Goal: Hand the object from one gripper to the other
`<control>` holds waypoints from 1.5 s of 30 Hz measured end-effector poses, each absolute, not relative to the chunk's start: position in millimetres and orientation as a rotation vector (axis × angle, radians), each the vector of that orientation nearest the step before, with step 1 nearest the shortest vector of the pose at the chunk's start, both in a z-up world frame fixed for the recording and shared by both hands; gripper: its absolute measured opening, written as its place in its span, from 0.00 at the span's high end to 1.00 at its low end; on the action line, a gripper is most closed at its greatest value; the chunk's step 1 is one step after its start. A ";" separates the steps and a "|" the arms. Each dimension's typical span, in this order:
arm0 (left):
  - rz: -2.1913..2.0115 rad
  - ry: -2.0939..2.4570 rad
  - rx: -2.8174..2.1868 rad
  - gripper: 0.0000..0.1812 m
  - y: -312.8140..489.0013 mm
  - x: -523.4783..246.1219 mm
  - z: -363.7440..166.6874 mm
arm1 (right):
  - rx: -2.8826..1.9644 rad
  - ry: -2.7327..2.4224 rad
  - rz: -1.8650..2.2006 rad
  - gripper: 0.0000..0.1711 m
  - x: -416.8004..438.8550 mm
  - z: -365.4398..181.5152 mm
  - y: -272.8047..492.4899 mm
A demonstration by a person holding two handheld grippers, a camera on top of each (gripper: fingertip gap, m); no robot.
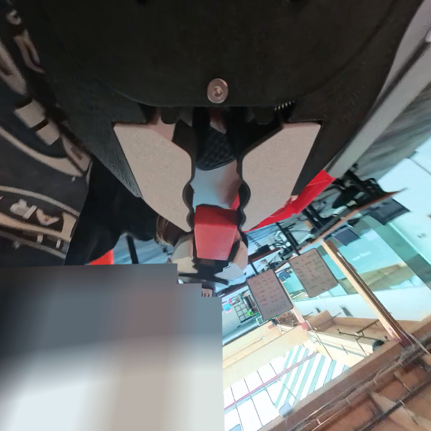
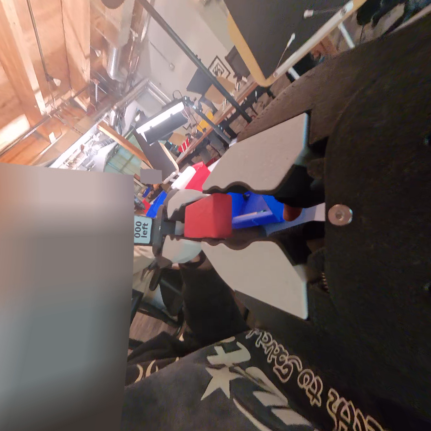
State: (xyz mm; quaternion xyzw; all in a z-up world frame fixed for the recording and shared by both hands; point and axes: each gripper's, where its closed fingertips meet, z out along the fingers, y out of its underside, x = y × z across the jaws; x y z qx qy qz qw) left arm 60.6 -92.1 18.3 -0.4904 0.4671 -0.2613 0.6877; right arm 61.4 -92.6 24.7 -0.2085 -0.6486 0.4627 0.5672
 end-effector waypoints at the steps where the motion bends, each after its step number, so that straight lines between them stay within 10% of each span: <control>1: -0.668 1.010 -1.124 0.81 -91.4 59.3 21.0 | -0.470 -1.512 1.037 0.78 60.7 24.8 -90.0; 7: -1.023 0.964 -1.291 0.81 -88.0 50.2 13.6 | -0.211 -1.391 0.389 0.70 66.1 21.5 -72.9; 12: -1.093 0.982 -1.395 0.81 -84.4 56.8 -0.8 | -0.114 -1.462 0.224 0.89 58.9 6.0 -83.6; 21: -0.343 1.150 -0.973 0.71 -85.1 51.5 10.2 | -0.305 -1.532 0.510 0.90 61.4 8.7 -80.2; 25: -0.196 1.177 -0.957 0.88 -84.2 54.3 8.2 | -0.351 -1.584 0.681 0.90 60.4 5.5 -85.4; 35: -0.943 0.924 -1.277 0.91 -86.3 46.4 14.9 | -0.145 -1.412 0.323 0.68 65.8 17.0 -71.8; 45: -1.109 0.920 -1.386 0.91 -84.7 53.5 0.9 | -0.100 -1.487 0.232 0.79 57.3 3.8 -77.1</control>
